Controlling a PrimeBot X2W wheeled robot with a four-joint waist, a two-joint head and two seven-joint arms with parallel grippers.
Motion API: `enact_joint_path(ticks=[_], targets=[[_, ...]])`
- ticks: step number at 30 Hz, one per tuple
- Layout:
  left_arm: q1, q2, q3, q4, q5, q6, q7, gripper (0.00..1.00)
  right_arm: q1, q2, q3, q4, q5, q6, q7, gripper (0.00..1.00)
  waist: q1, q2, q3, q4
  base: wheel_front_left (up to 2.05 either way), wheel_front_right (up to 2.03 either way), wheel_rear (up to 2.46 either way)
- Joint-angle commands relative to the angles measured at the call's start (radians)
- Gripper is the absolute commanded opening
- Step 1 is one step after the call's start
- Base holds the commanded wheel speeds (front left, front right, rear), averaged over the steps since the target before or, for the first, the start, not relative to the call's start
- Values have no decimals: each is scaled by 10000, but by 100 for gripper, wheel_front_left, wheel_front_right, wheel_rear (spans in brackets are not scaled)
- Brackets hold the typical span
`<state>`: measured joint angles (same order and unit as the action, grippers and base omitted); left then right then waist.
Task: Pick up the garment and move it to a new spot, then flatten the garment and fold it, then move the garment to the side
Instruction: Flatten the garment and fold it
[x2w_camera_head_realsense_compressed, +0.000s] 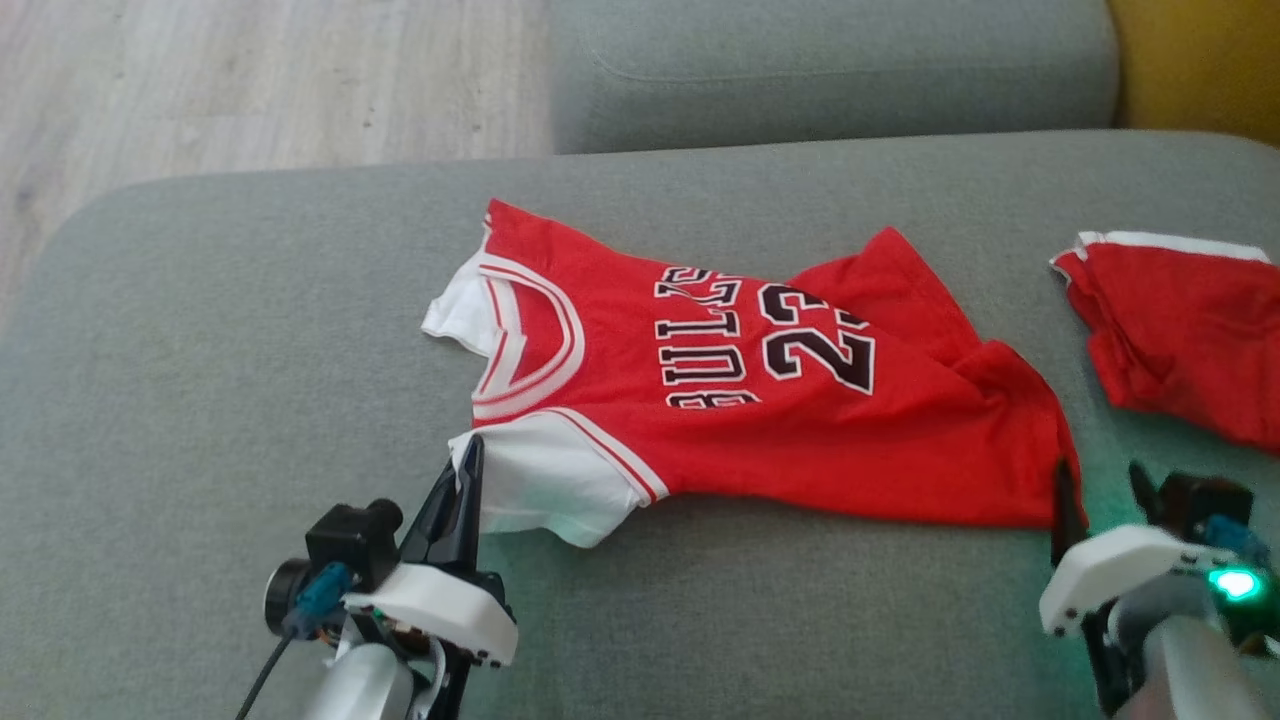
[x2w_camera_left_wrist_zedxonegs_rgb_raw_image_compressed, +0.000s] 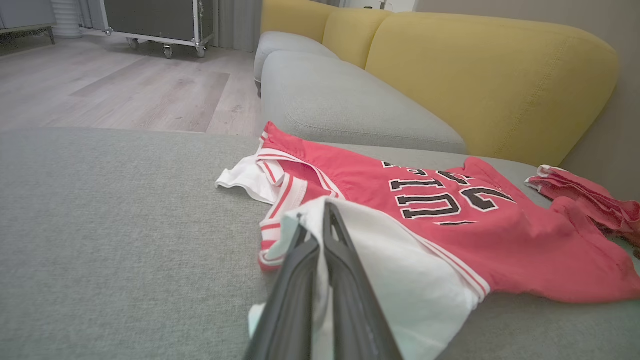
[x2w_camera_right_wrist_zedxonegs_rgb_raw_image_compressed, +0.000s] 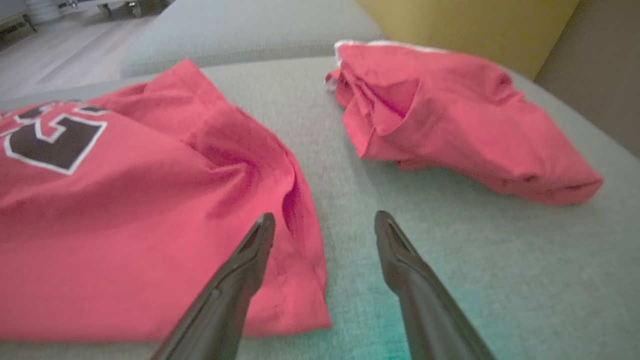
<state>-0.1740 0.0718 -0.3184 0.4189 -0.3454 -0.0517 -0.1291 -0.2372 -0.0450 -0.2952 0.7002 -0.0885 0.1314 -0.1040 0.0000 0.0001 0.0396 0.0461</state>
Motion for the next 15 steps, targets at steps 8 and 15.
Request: enact_joint_path(ticks=[8,15], targets=[[-44,132,240,-503,-112,104,-162,0,-588,-52,120,1347,181,-7,479,100,0,-1,-225,202,0,0,0],[-3,178,267,-568,-159,225,-252,0,-950,-52,1246,2246,1256,-7,511,0,0,-1,-270,118,0,0,0]])
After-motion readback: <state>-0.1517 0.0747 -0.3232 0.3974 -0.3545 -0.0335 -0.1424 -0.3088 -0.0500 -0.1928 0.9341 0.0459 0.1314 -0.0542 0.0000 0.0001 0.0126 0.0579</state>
